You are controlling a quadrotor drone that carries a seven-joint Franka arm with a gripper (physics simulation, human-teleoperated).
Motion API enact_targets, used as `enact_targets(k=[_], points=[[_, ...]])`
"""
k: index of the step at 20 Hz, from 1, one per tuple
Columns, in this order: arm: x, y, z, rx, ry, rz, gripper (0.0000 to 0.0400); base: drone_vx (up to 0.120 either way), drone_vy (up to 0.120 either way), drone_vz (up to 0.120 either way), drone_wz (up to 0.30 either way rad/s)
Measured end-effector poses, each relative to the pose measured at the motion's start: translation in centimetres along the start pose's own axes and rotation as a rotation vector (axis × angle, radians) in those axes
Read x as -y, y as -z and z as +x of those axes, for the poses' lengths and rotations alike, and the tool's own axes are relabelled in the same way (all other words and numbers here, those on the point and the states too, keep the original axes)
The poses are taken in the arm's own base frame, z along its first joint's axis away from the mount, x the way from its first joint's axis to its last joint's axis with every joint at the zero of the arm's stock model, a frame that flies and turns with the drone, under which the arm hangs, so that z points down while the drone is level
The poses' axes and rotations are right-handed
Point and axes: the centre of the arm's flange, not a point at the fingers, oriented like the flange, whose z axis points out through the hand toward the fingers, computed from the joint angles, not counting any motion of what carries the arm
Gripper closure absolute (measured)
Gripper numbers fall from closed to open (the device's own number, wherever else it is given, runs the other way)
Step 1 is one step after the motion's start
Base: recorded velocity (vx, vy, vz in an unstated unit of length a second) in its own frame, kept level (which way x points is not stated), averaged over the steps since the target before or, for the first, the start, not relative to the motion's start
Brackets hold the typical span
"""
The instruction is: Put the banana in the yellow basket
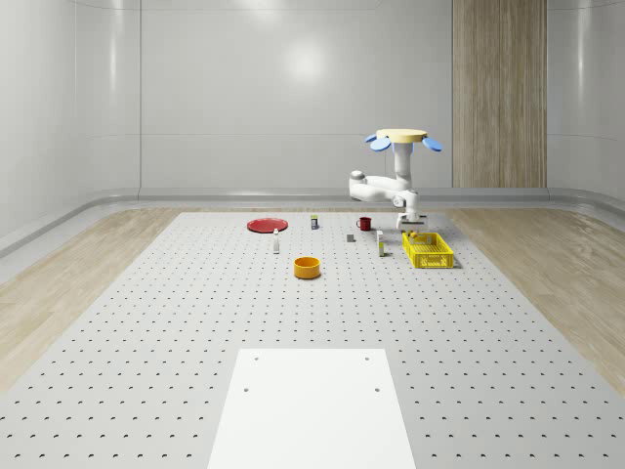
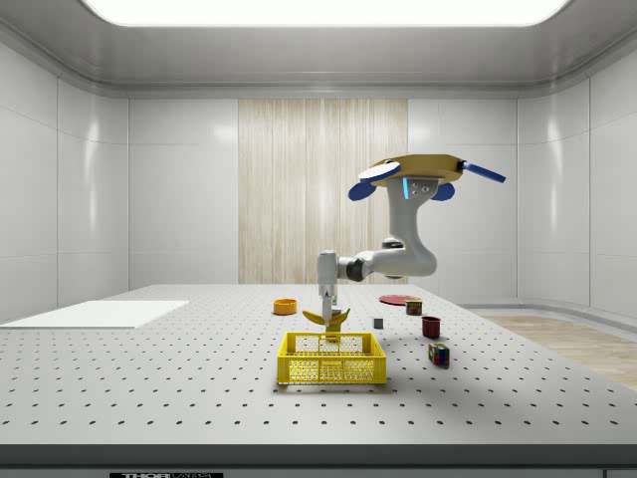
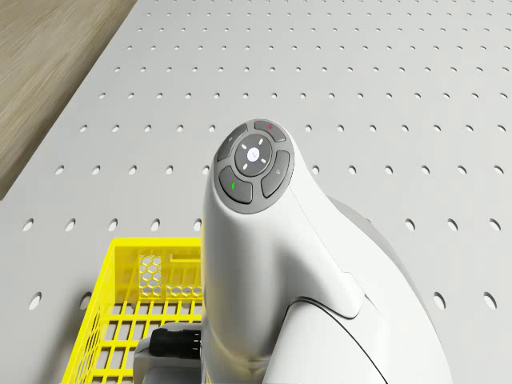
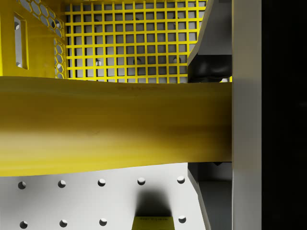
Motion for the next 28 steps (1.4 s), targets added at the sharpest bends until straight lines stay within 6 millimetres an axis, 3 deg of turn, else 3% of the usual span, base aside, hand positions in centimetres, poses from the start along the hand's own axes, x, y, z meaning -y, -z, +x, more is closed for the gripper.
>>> enact_targets(k=[4,15,19,28], points=[[0.0,0.0,0.0,0.000,0.000,0.000,0.0200,0.000,0.120,-0.010,0.000],[0.0,0.0,0.0,0.000,0.000,0.000,0.0200,0.000,0.120,-0.084,0.000],[0.0,-0.6,0.0,0.000,-0.001,0.000,0.0200,0.000,0.010,0.000,0.000],[0.0,-4.0,0.0,0.000,-0.002,0.000,0.0200,0.000,0.000,0.000,0.000]])
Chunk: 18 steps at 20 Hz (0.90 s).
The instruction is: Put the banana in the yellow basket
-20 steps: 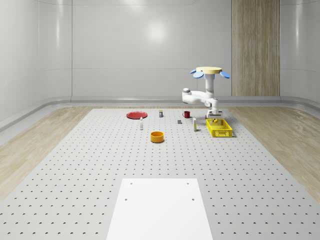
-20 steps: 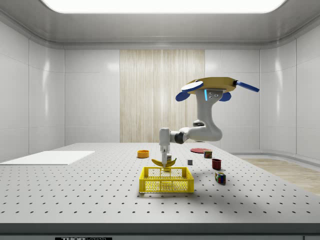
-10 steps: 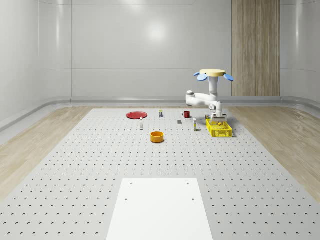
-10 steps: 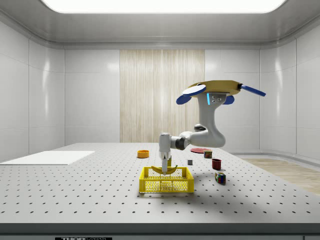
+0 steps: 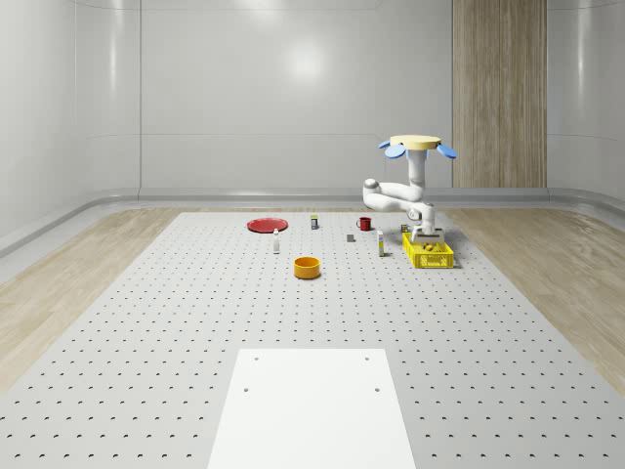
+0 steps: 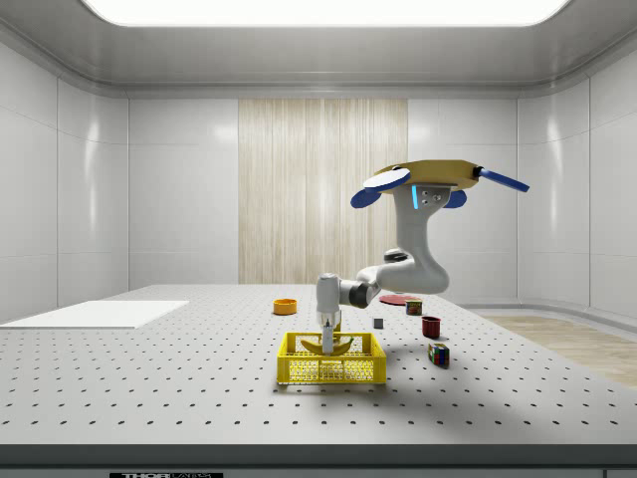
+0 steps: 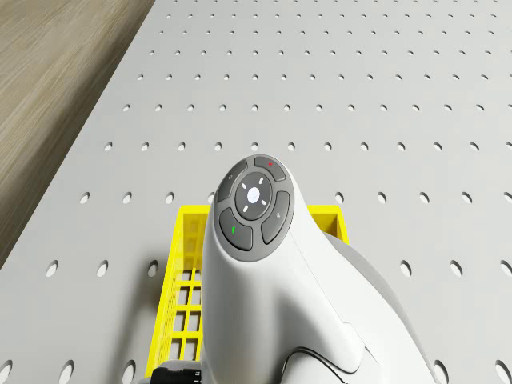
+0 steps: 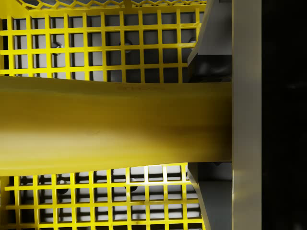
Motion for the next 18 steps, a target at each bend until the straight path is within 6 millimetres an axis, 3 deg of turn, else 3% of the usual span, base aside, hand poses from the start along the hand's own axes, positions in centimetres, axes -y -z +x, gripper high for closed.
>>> enact_targets(k=[1,4,7,11,18], points=[[0.0,-0.3,0.0,0.000,0.000,0.000,0.0200,0.000,0.000,0.000,0.000],[0.0,-1.0,0.0,0.003,0.011,0.001,0.0103,0.000,0.000,0.000,0.000],[0.0,-0.7,0.0,0.005,0.021,0.002,0.0049,0.000,0.000,0.000,0.000],[0.0,0.6,0.0,0.006,0.028,0.003,0.0018,0.000,0.000,0.000,0.000],[0.0,2.1,0.0,0.007,0.033,0.003,0.0003,0.000,0.000,0.000,0.000]])
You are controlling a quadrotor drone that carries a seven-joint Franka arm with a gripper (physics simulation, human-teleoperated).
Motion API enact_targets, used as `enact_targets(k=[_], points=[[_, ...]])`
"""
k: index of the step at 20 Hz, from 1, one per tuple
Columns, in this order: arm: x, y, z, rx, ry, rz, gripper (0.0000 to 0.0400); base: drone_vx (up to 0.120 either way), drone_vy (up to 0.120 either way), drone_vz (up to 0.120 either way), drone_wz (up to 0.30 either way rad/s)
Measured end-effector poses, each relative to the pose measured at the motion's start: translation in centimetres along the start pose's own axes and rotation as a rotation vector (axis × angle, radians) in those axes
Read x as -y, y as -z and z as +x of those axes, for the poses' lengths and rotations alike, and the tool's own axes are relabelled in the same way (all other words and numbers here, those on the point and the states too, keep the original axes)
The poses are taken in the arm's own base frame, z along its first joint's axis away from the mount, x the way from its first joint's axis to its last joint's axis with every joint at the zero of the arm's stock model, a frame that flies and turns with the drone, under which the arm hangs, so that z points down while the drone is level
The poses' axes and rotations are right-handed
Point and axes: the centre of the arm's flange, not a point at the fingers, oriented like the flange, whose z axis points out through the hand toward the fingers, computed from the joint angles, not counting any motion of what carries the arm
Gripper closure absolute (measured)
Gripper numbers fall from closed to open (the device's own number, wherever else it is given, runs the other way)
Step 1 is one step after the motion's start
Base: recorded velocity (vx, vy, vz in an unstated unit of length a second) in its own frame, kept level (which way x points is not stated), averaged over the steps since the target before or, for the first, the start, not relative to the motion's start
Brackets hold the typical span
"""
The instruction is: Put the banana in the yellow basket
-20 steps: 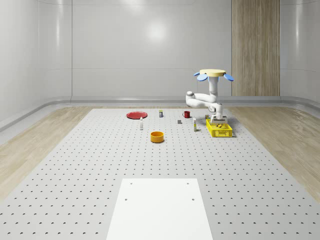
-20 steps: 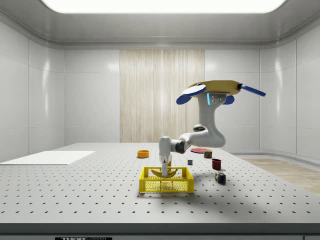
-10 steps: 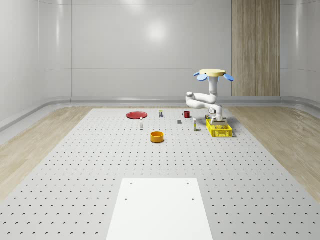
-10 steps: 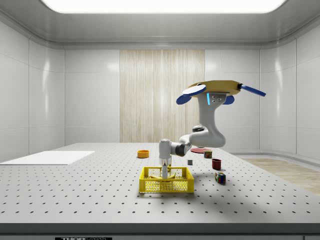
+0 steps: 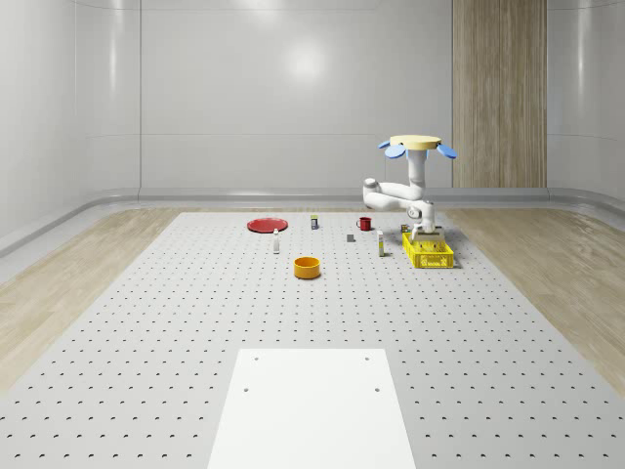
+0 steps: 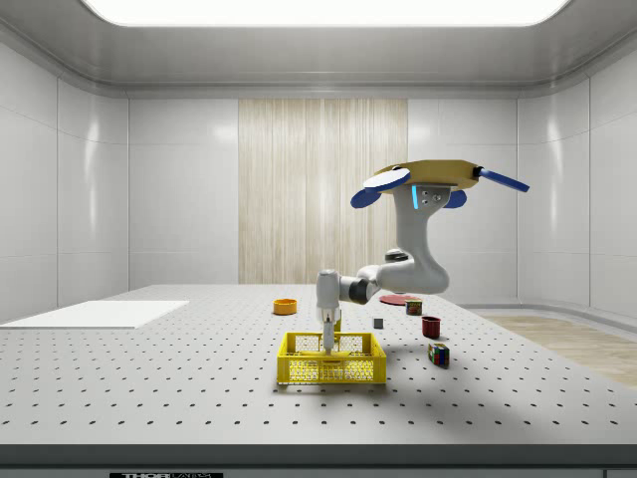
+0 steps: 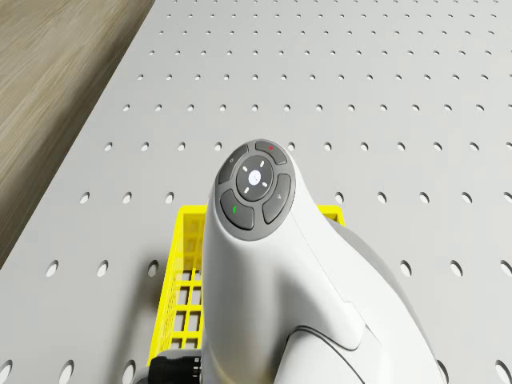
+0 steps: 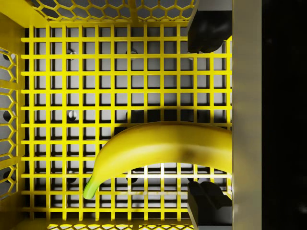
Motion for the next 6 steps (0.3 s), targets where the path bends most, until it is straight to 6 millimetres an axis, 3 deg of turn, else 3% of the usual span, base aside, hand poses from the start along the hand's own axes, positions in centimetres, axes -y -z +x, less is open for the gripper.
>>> enact_targets(k=[6], points=[[0.00,0.35,0.00,0.000,0.001,0.000,0.0001,0.000,0.000,0.000,0.000]])
